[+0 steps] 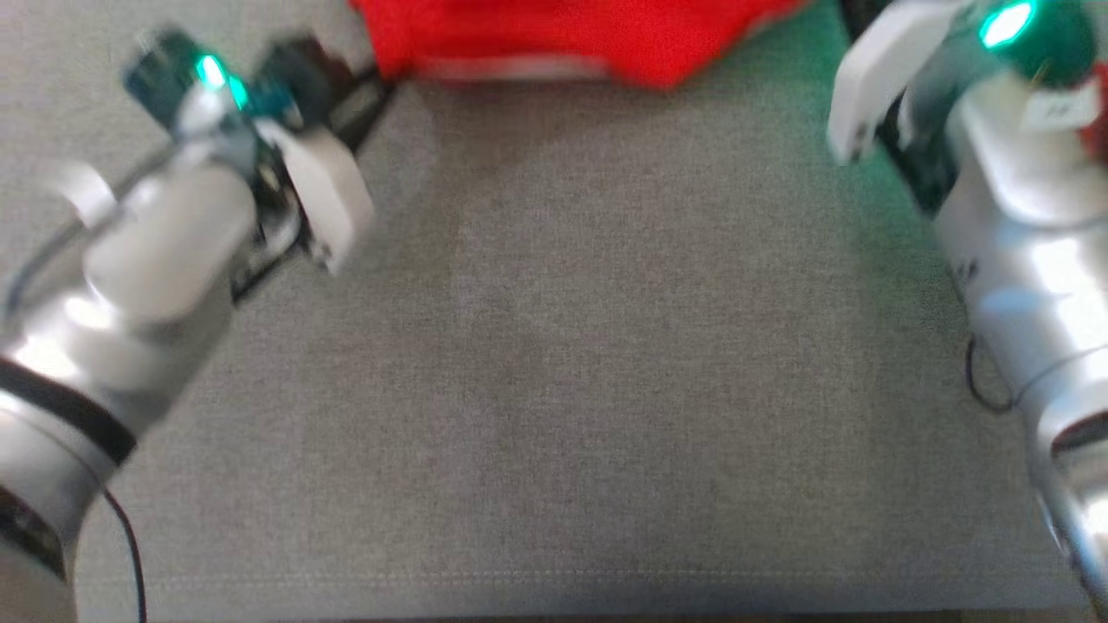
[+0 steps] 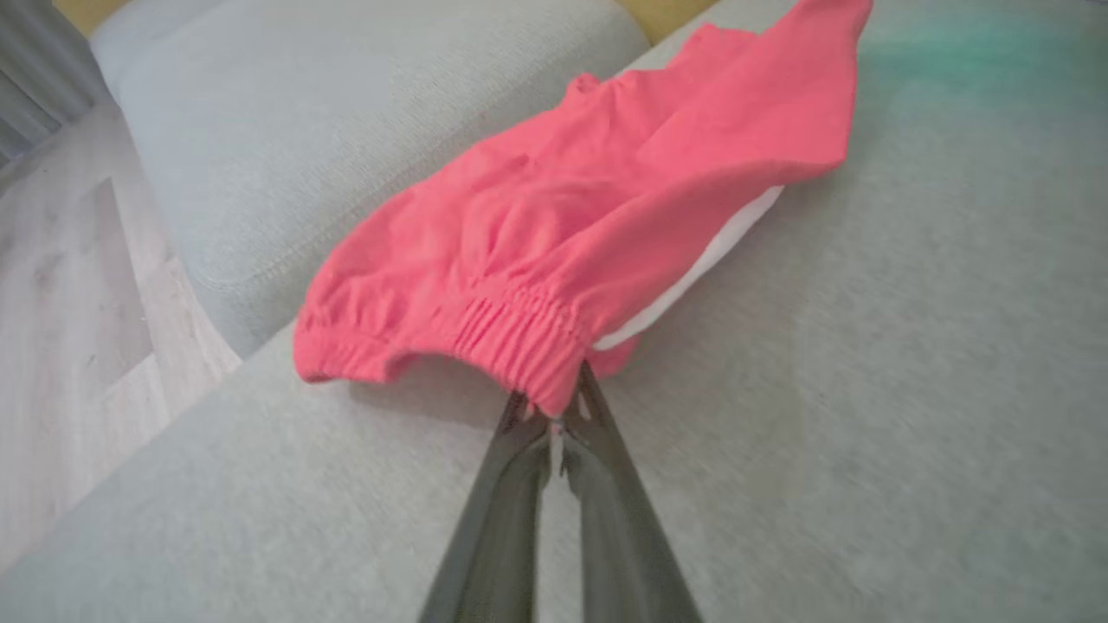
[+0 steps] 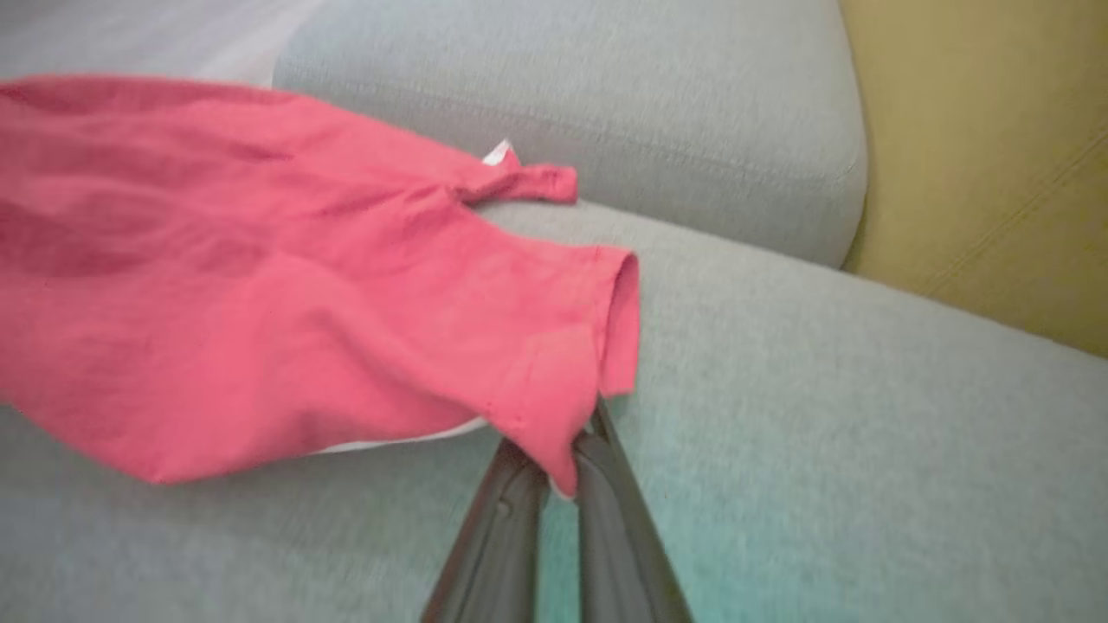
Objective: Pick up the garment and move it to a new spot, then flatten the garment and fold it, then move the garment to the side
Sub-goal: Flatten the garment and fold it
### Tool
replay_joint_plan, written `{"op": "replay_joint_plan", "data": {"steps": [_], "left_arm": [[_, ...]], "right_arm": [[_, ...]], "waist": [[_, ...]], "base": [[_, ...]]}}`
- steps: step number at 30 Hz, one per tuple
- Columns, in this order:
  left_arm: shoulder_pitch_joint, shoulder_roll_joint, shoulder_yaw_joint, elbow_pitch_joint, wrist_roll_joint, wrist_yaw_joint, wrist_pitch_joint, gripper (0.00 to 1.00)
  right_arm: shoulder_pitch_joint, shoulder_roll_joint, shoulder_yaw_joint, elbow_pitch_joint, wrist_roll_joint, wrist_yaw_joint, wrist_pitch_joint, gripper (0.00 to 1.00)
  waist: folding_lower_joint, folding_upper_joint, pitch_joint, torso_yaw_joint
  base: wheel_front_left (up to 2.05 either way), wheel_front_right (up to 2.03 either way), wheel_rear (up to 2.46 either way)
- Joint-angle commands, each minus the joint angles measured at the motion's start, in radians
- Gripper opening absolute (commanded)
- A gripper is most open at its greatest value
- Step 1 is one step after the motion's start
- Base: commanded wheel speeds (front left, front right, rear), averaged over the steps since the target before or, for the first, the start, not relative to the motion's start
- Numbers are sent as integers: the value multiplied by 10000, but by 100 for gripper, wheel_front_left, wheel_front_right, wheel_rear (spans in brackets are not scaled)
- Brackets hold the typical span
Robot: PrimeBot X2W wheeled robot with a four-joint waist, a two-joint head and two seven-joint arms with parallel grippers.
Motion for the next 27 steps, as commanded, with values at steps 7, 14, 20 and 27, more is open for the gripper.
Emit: {"op": "replay_joint_plan", "data": {"steps": [7, 14, 20, 27], "left_arm": [[1332, 529, -455, -558, -481, 16, -120, 0], [2179, 696, -590, -836, -569, 16, -82, 0], [2910, 853, -614, -1510, -448, 16, 278, 0], [3985, 1223, -618, -3056, -594, 16, 1345, 0]], "right_arm": [[1749, -1089, 2875, -845, 1963, -9, 1233, 0], [2646, -2305, 4476, -2089, 3678, -9, 2049, 0], [3215, -3501, 5808, -3256, 4992, -9, 2646, 0], [3625, -4780, 6919, -4347, 6316, -9, 3485, 0]], "waist": [[0, 0, -1337, -35], [0, 0, -2182, -151], [0, 0, -2918, -219], [0, 0, -3649, -284]], "base": [[0, 0, 0], [0, 0, 0], [0, 0, 0], [0, 0, 0]]}}
